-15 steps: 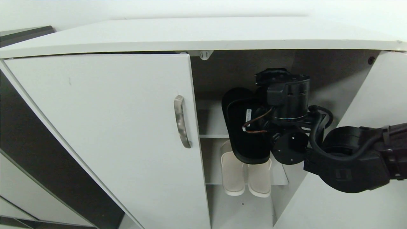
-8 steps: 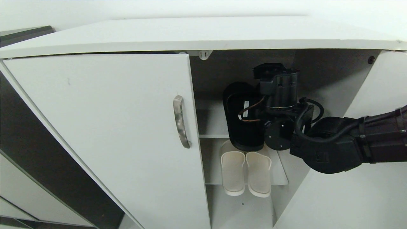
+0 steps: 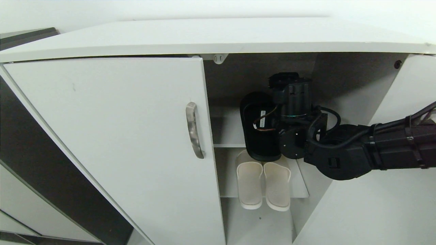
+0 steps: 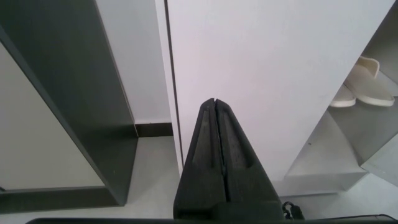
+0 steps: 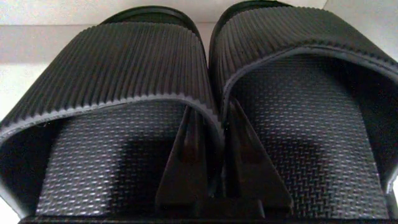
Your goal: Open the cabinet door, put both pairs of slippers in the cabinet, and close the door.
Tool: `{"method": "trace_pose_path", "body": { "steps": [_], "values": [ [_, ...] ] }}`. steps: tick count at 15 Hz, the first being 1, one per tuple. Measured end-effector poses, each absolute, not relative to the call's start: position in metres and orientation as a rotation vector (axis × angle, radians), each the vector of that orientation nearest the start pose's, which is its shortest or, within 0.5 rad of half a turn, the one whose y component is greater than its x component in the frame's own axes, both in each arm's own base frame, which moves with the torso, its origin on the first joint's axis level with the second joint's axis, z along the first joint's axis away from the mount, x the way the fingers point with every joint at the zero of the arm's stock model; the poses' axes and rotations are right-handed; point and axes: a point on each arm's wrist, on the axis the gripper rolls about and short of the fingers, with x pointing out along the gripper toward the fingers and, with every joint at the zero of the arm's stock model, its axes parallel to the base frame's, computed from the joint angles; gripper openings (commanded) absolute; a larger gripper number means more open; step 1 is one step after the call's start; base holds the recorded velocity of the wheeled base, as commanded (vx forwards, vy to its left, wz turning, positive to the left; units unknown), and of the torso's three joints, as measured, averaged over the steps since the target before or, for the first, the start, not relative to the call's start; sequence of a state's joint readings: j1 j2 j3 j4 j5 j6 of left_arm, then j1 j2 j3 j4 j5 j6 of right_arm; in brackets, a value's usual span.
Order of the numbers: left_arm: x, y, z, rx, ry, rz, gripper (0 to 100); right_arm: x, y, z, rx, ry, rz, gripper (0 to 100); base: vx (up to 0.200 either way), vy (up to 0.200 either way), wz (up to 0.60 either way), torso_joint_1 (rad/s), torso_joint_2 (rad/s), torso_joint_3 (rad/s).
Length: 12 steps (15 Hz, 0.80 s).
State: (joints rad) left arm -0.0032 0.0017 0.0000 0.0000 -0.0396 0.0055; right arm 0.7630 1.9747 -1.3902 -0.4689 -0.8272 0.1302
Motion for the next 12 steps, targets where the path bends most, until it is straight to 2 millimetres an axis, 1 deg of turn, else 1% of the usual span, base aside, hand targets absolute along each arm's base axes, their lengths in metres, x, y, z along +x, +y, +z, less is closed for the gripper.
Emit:
{"method": "trace_pose_path", "body": {
  "steps": [1, 4, 6, 8, 12],
  "values": [
    [-0.023, -0.001, 0.076, 0.005, 0.002, -0.042, 0, 0.301, 0.265, 0.231, 0.047, 0.078, -0.069, 100, 0.0, 0.0, 0.0, 0.0, 0.0, 0.0],
    [-0.023, -0.001, 0.076, 0.004, 0.002, -0.042, 0, 0.299, 0.264, 0.23, 0.037, 0.087, -0.069, 100, 0.0, 0.0, 0.0, 0.0, 0.0, 0.0],
    [-0.023, -0.001, 0.076, 0.004, 0.002, -0.042, 0, 0.293, 0.264, 0.231, 0.034, 0.09, -0.057, 100, 0.0, 0.0, 0.0, 0.0, 0.0, 0.0],
    [-0.023, -0.001, 0.076, 0.003, 0.002, -0.042, 0, 0.279, 0.263, 0.232, 0.026, 0.096, -0.034, 100, 0.0, 0.0, 0.0, 0.0, 0.0, 0.0],
    [-0.023, -0.001, 0.076, 0.003, 0.002, -0.042, 0, 0.239, 0.254, 0.234, 0.033, 0.1, 0.024, 100, 0.0, 0.0, 0.0, 0.0, 0.0, 0.0]
  ]
}}
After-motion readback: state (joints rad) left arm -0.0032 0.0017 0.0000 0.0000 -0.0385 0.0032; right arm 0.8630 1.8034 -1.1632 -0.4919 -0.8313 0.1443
